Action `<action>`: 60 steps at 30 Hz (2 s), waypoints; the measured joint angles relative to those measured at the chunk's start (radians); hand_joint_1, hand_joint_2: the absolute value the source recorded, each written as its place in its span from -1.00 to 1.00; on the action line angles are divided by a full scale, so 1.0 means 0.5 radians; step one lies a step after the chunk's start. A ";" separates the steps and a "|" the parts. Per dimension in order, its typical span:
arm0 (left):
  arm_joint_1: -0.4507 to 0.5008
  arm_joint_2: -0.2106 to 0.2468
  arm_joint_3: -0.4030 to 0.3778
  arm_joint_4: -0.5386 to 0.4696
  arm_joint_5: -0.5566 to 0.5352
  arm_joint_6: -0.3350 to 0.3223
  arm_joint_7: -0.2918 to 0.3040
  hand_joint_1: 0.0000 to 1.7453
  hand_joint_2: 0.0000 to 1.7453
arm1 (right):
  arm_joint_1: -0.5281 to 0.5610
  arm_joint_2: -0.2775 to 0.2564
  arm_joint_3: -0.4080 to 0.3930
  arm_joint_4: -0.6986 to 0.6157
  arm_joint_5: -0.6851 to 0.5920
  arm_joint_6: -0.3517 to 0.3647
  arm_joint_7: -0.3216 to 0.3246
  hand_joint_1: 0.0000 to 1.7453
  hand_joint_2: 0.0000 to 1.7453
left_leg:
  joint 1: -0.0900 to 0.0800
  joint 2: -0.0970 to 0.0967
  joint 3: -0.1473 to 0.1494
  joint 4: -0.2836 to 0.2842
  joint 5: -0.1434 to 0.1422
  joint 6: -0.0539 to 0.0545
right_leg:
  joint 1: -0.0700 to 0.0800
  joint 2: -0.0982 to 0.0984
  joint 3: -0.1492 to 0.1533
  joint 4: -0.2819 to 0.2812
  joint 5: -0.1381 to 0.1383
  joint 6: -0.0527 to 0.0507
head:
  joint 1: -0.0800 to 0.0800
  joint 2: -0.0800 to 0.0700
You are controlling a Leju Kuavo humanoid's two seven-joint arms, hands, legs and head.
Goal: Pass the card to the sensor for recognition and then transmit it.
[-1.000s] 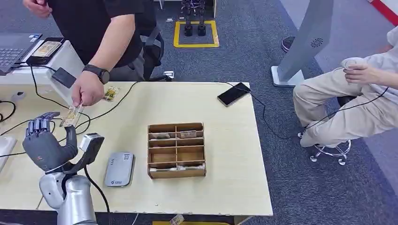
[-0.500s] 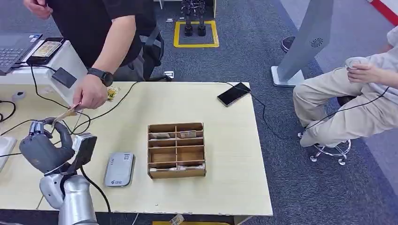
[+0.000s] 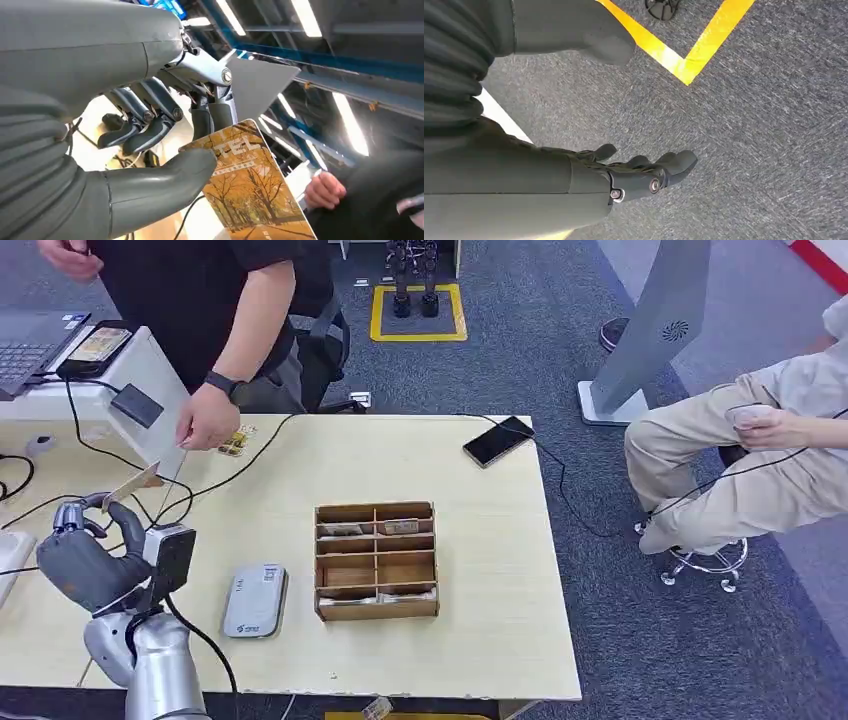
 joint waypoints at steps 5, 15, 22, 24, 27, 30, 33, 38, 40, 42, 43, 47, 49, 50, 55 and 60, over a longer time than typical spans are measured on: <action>0.002 0.001 0.012 0.050 -0.142 0.000 0.112 1.00 1.00 | 0.000 0.000 0.011 0.000 -0.006 0.001 0.003 -1.00 1.00 | 0.000 -0.001 -0.001 0.000 0.000 0.000 | 0.000 0.000 0.001 0.000 0.000 0.000 | 0.000 0.000; 0.050 -0.001 0.240 0.184 -0.523 0.000 0.104 1.00 1.00 | 0.002 -0.001 0.012 0.002 -0.011 0.003 0.021 -1.00 1.00 | 0.000 0.000 -0.001 0.000 0.000 0.000 | 0.000 0.000 0.000 0.000 0.000 0.000 | 0.000 0.000; 0.091 -0.002 0.395 0.250 -0.621 0.000 0.115 1.00 1.00 | 0.002 -0.001 0.012 0.003 -0.021 0.001 0.024 -1.00 1.00 | 0.000 -0.001 -0.001 0.000 0.000 0.000 | 0.000 -0.001 0.000 0.000 0.000 0.000 | 0.001 0.000; 0.103 -0.002 0.433 0.277 -0.653 0.001 0.132 1.00 1.00 | 0.004 -0.001 0.012 0.003 -0.030 0.000 0.027 -1.00 1.00 | 0.000 -0.001 -0.001 0.000 0.000 0.000 | 0.000 -0.001 0.001 0.000 0.000 0.000 | 0.000 0.000; 0.131 -0.001 0.471 0.307 -0.666 0.001 0.173 1.00 1.00 | 0.004 -0.002 0.017 0.009 -0.076 -0.013 0.018 -1.00 1.00 | 0.000 0.000 -0.001 0.000 0.000 0.000 | 0.000 0.000 0.000 0.000 0.000 0.000 | 0.000 0.000; 0.143 -0.001 0.481 0.321 -0.665 0.001 0.185 1.00 1.00 | 0.004 -0.003 0.024 0.018 -0.095 -0.024 0.010 -1.00 1.00 | 0.000 -0.003 -0.002 0.000 0.000 0.000 | 0.000 -0.004 0.001 0.000 0.000 0.000 | 0.000 0.000; 0.150 0.000 0.499 0.333 -0.666 0.002 0.185 1.00 1.00 | 0.005 -0.003 0.026 0.020 -0.102 -0.024 0.007 -1.00 1.00 | 0.000 -0.002 -0.002 0.000 0.000 0.000 | 0.000 -0.003 0.000 0.000 0.000 0.000 | 0.000 0.000; 0.156 -0.001 0.526 0.349 -0.669 0.002 0.157 1.00 1.00 | 0.006 -0.005 0.035 0.021 -0.088 -0.027 0.028 -1.00 1.00 | 0.000 -0.002 -0.002 0.000 0.000 0.000 | 0.000 -0.003 0.000 0.000 0.000 0.000 | 0.000 0.000; 0.161 -0.001 0.546 0.362 -0.660 0.002 0.131 1.00 1.00 | 0.009 -0.005 0.042 0.021 -0.082 -0.029 0.034 -1.00 1.00 | 0.000 -0.002 -0.002 0.000 0.000 0.000 | 0.000 -0.003 0.000 0.000 0.000 0.000 | 0.000 0.000; 0.165 -0.001 0.568 0.375 -0.650 0.002 0.104 1.00 1.00 | 0.010 -0.005 0.046 0.021 -0.072 -0.033 0.037 -1.00 1.00 | 0.000 -0.002 -0.002 0.000 0.000 0.000 | 0.000 -0.003 0.000 0.000 0.000 0.000 | 0.000 0.000; 0.167 -0.001 0.574 0.380 -0.650 0.002 0.096 1.00 1.00 | 0.011 -0.005 0.049 0.021 -0.071 -0.033 0.040 -1.00 1.00 | 0.000 -0.002 -0.002 0.000 0.000 0.000 | 0.000 -0.003 0.000 0.000 0.000 0.000 | 0.000 0.000; 0.168 -0.002 0.576 0.428 -0.566 0.002 0.085 1.00 1.00 | 0.013 -0.005 0.067 0.021 -0.053 -0.034 0.037 -1.00 1.00 | 0.000 -0.002 -0.002 0.000 0.000 0.000 | 0.000 -0.003 0.000 0.000 0.000 0.000 | 0.000 0.000; 0.169 -0.002 0.576 0.449 -0.563 0.002 0.097 1.00 1.00 | 0.013 -0.005 0.071 0.021 -0.047 -0.034 0.036 -1.00 1.00 | 0.000 -0.002 -0.001 0.000 0.000 0.000 | 0.000 -0.003 0.000 0.000 0.000 0.000 | 0.000 0.000; 0.170 -0.003 0.576 0.462 -0.569 0.002 0.109 1.00 1.00 | 0.013 -0.005 0.072 0.021 -0.047 -0.034 0.034 -1.00 1.00 | 0.000 -0.002 -0.001 0.000 0.000 0.000 | 0.000 -0.003 0.000 0.000 0.000 0.000 | 0.000 0.000; 0.172 -0.004 0.575 0.484 -0.595 0.002 0.142 1.00 1.00 | 0.014 -0.005 0.073 0.021 -0.047 -0.034 0.034 -1.00 1.00 | 0.000 -0.002 -0.001 0.000 0.000 0.000 | 0.000 -0.003 0.000 0.000 0.000 0.000 | 0.000 0.000; 0.173 -0.005 0.574 0.504 -0.601 0.002 0.150 1.00 1.00 | 0.014 -0.005 0.073 0.021 -0.047 -0.034 0.034 -1.00 1.00 | 0.000 -0.002 -0.001 0.000 0.000 0.000 | 0.000 -0.003 0.000 0.000 0.000 0.000 | 0.000 0.000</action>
